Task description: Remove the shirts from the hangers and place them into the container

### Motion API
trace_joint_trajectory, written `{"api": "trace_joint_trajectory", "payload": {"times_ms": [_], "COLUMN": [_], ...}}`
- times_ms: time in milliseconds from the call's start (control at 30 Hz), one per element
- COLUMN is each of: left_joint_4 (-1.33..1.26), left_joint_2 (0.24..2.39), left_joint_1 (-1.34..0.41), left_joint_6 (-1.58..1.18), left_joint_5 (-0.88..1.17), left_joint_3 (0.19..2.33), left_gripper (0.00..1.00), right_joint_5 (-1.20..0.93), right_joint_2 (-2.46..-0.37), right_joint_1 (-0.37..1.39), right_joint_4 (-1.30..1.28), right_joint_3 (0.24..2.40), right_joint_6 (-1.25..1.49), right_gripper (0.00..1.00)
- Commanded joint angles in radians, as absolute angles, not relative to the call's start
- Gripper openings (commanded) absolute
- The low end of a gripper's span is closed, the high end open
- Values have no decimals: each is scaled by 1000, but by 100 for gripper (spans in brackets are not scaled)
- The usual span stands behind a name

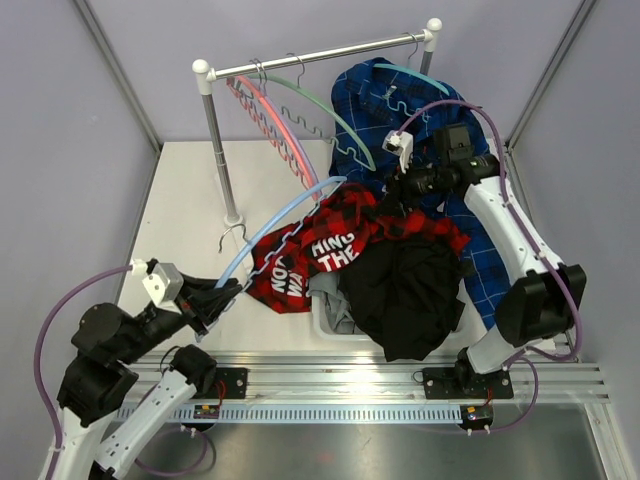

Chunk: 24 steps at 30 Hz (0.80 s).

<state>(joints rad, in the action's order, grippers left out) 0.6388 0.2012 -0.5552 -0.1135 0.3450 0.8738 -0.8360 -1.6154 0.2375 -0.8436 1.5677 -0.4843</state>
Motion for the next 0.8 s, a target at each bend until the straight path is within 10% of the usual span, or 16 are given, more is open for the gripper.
{"api": "trace_joint_trajectory", "payload": {"times_ms": [0,433,767], "left_joint_4": [483,531,545], "left_joint_2": [253,501,598], "left_joint_1": [-551,-551,-551], "left_joint_6": [-111,41,80], "left_joint_5": [393,679,765], "left_joint_3": [888,1022,1092], "left_gripper": [0,0,0], "right_joint_5": [-747,-1083,-910], "right_joint_2": [-1433,-1316,-1319], "right_joint_1": [241,245,506], "right_joint_4": [-831,-1458,-1299], "right_joint_3": [1571,1772,1793], "right_joint_6": [-589,-1302,-1077], "right_gripper": [65,83,89]}}
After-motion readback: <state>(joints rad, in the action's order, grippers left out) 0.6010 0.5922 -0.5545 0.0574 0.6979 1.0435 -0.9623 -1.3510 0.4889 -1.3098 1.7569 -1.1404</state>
